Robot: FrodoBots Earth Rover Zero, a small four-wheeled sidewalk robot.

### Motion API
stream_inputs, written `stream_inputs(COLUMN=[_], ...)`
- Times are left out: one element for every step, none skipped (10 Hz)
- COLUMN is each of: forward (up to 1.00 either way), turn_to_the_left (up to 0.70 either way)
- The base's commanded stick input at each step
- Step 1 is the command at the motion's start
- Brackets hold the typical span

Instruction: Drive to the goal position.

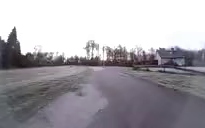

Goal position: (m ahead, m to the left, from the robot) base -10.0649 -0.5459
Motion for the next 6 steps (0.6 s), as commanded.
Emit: stream_inputs(forward=[1.0,1.0,1.0,1.0,1.0,1.0], turn_to_the_left=[0.0,0.0,0.0,0.0,0.0,0.0])
